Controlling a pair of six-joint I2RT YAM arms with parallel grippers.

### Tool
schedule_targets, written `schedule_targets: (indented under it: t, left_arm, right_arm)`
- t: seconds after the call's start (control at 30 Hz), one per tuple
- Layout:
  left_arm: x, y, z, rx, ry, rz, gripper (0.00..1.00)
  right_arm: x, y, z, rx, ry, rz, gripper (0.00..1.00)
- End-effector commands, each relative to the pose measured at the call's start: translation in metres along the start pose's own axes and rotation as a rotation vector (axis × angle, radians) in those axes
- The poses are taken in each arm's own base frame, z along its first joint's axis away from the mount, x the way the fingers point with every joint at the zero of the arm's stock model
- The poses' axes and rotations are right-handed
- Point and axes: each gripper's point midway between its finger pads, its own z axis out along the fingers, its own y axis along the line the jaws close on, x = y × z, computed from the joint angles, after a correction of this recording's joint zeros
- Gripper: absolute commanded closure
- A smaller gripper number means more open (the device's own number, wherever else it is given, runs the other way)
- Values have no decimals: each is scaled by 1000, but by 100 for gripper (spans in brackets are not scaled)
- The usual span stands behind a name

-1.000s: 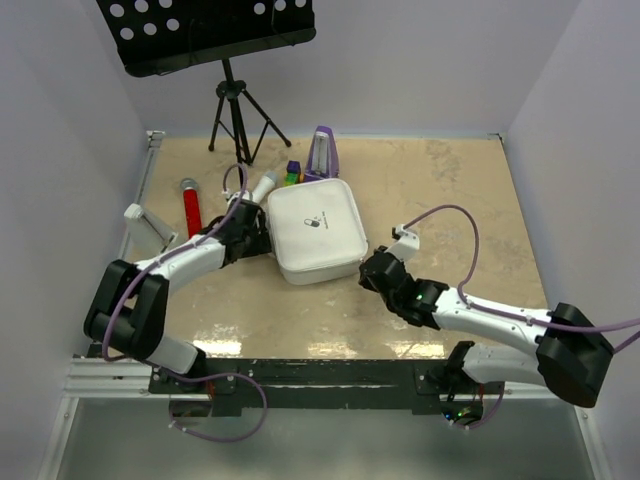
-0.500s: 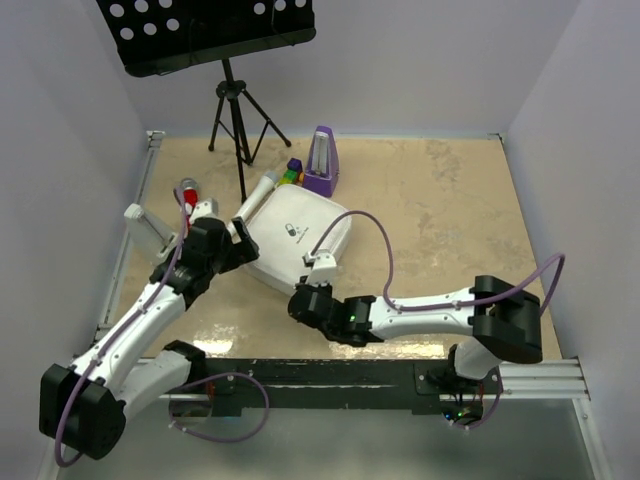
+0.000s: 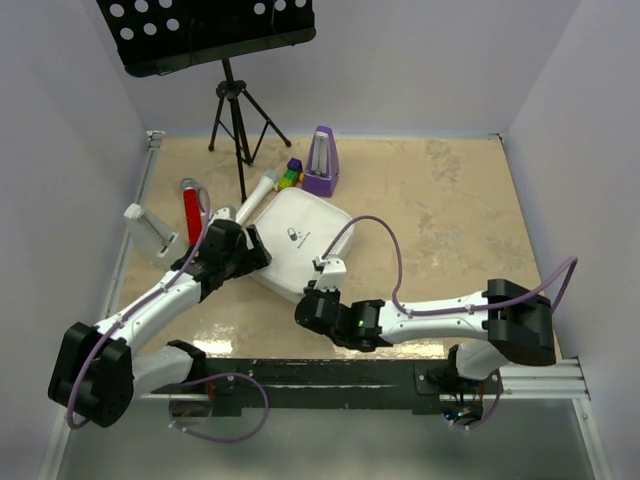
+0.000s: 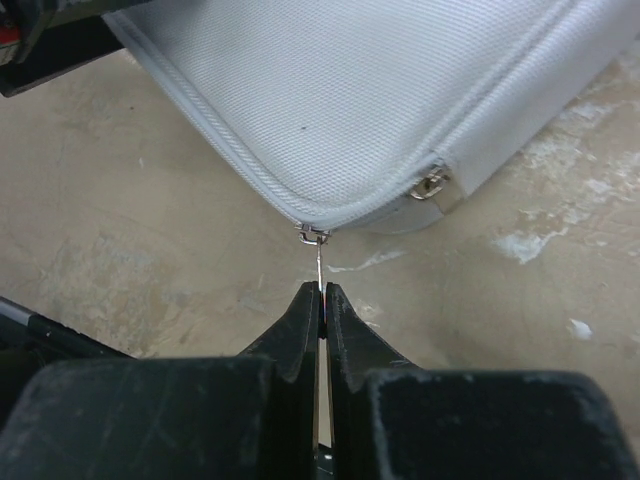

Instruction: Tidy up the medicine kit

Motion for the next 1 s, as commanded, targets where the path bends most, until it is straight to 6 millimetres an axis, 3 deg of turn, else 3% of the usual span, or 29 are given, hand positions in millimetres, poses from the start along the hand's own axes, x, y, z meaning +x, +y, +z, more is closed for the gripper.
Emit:
schedule_targets:
  t: [0.0, 0.13, 0.33, 0.4, 0.43, 0.5, 0.53, 0.63, 0.77, 0.97]
  left_arm:
    - [14, 32, 18, -115, 20, 57, 22]
    - [19, 38, 23, -124, 23, 61, 29]
    - [18, 37, 27, -126, 31, 71, 35]
    - [18, 35, 26, -116, 39, 70, 32]
    - [16, 31, 24, -106, 41, 74, 24]
    - [13, 24, 18, -78, 45, 75, 10]
    - [8, 19, 13, -58, 34, 75, 5]
    - [-12, 5, -9, 11, -45, 63, 0]
    - [-49, -5, -46, 49, -198, 55, 0]
    - [-76, 20, -76, -94, -324, 26, 0]
  right_arm:
    - [25, -63, -19, 176, 74, 11, 100]
    - [33, -89, -32, 207, 92, 101, 100]
    - [26, -81, -43, 106, 76, 251, 100]
    - [16, -74, -44, 72, 47, 236, 100]
    - [12, -67, -46, 52, 44, 219, 100]
    - [2, -56, -50, 10, 26, 186, 80]
    - [-5, -50, -53, -12, 12, 189, 64]
    - [-32, -34, -65, -74, -46, 196, 37]
    - [-63, -26, -77, -86, -120, 189, 24]
    - [-125, -57, -103, -6, -372, 220, 14]
